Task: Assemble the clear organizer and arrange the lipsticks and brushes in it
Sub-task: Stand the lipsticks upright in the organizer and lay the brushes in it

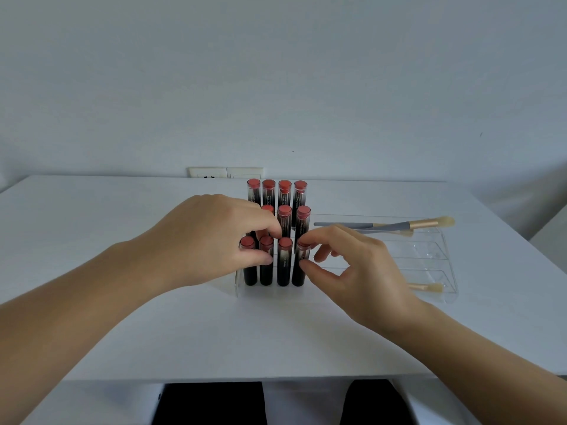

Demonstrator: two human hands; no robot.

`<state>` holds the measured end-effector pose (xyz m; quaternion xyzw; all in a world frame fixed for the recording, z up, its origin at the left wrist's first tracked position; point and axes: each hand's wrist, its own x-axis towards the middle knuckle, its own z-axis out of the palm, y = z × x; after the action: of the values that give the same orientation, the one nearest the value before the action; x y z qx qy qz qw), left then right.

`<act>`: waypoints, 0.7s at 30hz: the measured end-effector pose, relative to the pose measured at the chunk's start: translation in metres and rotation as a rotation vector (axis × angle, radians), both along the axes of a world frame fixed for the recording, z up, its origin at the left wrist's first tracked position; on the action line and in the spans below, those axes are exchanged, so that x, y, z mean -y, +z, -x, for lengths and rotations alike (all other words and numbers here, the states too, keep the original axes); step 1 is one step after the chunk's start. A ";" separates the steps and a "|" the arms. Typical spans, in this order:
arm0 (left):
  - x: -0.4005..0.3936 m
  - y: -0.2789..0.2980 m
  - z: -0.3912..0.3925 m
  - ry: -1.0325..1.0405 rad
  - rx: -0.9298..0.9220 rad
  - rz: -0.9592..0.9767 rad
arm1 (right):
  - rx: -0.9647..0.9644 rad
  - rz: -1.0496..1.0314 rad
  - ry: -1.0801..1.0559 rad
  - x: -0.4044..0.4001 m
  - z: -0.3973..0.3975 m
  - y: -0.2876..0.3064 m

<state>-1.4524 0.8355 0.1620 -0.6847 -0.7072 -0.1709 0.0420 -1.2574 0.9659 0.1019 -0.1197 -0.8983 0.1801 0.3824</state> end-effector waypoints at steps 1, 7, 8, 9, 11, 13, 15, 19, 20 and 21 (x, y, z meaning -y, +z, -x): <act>0.000 0.000 -0.001 0.002 -0.001 -0.005 | 0.002 0.000 0.002 0.000 0.000 0.000; -0.001 0.001 -0.002 0.015 0.005 0.009 | 0.010 -0.012 0.004 0.000 0.000 0.001; -0.001 0.001 -0.002 0.017 0.005 0.015 | 0.010 -0.010 0.004 0.001 0.000 0.001; -0.001 0.002 -0.002 0.019 0.005 0.019 | 0.010 -0.007 0.004 0.001 0.000 0.002; 0.000 0.002 -0.002 0.022 -0.002 0.023 | 0.013 -0.004 0.004 0.002 0.000 0.002; 0.000 0.002 -0.002 0.021 -0.015 0.023 | 0.019 -0.001 0.009 0.003 0.000 0.003; 0.001 0.002 -0.002 0.015 -0.025 0.024 | 0.020 -0.005 0.014 0.003 0.000 0.004; 0.001 0.003 -0.003 0.004 -0.031 0.016 | 0.030 -0.021 0.004 0.004 -0.001 0.005; 0.001 0.003 -0.004 0.004 -0.029 0.014 | 0.031 -0.020 0.004 0.004 -0.002 0.005; 0.002 0.003 -0.004 0.005 -0.026 0.010 | 0.034 -0.017 0.004 0.004 -0.002 0.005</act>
<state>-1.4488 0.8338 0.1649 -0.6852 -0.7093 -0.1585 0.0480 -1.2554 0.9616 0.1067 -0.1175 -0.9065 0.1711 0.3678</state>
